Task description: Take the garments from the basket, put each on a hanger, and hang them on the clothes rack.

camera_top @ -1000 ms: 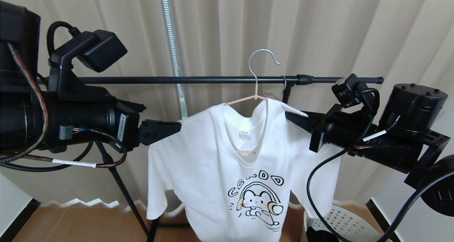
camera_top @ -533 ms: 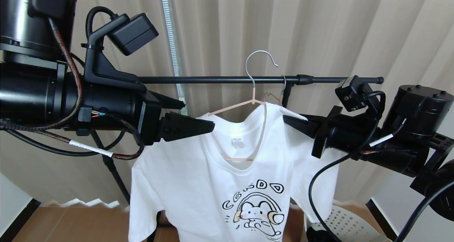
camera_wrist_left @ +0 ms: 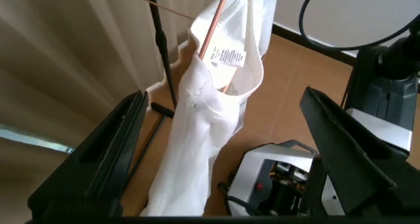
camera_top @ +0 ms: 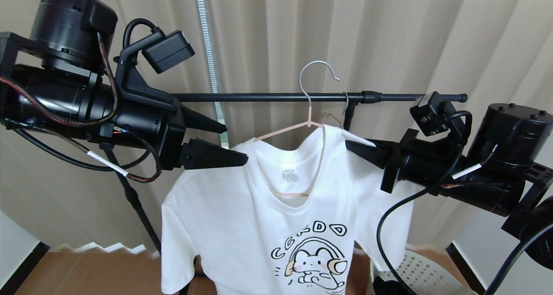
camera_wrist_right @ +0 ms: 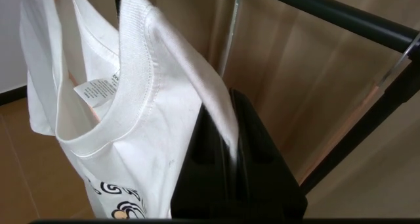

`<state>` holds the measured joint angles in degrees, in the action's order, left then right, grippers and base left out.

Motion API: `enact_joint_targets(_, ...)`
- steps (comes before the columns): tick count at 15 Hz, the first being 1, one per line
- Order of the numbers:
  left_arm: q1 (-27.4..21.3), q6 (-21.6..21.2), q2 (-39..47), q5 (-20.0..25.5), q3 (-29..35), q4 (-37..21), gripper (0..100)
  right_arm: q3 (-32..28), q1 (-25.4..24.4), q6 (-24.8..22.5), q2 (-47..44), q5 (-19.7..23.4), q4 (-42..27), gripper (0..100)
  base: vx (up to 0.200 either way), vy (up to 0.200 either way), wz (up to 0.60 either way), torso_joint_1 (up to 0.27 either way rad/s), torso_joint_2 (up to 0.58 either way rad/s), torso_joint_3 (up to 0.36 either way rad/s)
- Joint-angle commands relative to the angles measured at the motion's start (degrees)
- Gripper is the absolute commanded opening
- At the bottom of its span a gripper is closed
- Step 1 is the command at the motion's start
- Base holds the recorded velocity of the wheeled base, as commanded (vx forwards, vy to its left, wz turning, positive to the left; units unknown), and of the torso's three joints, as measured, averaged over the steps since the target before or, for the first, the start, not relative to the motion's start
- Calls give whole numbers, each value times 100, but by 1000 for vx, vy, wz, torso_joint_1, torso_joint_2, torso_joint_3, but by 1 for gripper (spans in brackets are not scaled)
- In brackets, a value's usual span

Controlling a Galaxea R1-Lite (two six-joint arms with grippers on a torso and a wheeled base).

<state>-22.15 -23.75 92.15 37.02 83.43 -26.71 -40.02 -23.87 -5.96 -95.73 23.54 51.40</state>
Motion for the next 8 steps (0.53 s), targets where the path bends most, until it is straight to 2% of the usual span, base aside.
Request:
enact_joint_targets(1,150,-297,444,235,446,-309,100,3,-4,-2,-7,1,2,0,0,0,0,0,0,0)
enact_joint_targets(3,106,-438,708,314,727,-476,100,3,-12,-2,2,1,2,0,0,0,0,0,0,0)
enact_joint_targets(6,-53,-745,963,376,753,-484,100,12,-12,-2,11,1,2,0,0,0,0,0,0,0)
enact_joint_targets(8,-123,-781,1033,376,824,-484,100,12,-21,-2,11,1,2,0,0,0,0,0,0,0)
